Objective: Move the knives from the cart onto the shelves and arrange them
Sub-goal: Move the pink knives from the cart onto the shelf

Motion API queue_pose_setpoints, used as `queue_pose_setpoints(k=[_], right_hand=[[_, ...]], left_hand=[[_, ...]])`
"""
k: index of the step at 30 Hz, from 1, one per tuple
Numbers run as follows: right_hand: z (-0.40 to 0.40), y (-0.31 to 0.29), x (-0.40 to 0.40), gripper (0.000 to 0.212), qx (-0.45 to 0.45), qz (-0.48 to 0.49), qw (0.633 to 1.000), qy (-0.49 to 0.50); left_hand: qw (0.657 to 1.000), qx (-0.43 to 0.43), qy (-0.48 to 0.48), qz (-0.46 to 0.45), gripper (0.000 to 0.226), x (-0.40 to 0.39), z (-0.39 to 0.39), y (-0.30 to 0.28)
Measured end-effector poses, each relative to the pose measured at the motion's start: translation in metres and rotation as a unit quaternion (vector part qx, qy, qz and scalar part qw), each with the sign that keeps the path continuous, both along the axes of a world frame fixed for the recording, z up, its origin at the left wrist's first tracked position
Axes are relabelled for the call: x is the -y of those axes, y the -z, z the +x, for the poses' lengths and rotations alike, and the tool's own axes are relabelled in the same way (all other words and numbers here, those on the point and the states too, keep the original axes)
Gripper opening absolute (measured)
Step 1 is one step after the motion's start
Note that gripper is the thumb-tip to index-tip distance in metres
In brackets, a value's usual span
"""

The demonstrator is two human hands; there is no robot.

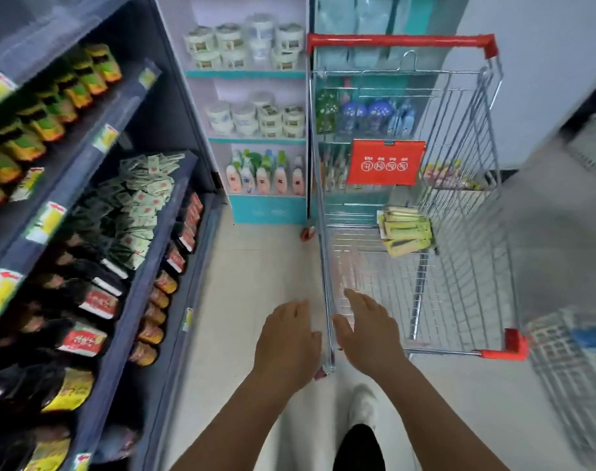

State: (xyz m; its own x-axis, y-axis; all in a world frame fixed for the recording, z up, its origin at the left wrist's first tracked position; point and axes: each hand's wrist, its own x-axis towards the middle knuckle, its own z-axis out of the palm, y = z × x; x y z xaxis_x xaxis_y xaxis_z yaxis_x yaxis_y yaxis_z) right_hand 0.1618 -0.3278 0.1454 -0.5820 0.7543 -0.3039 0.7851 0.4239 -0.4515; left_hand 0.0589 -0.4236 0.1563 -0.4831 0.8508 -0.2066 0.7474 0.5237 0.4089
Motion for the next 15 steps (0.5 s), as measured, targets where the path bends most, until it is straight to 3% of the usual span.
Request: queue_pose_setpoints(k=[7, 15], right_hand=[[0.035, 0.043, -0.106, 0.054, 0.021, -0.042, 0.999, 0.019], [0.030, 0.090, -0.185, 0.054, 0.008, -0.085, 0.996, 0.017]], left_hand=[[0.998, 0.038, 0.013, -0.046, 0.050, -0.113, 0.036, 0.032], [0.992, 0.077, -0.059, -0.086, 0.042, -0.200, 0.035, 0.082]])
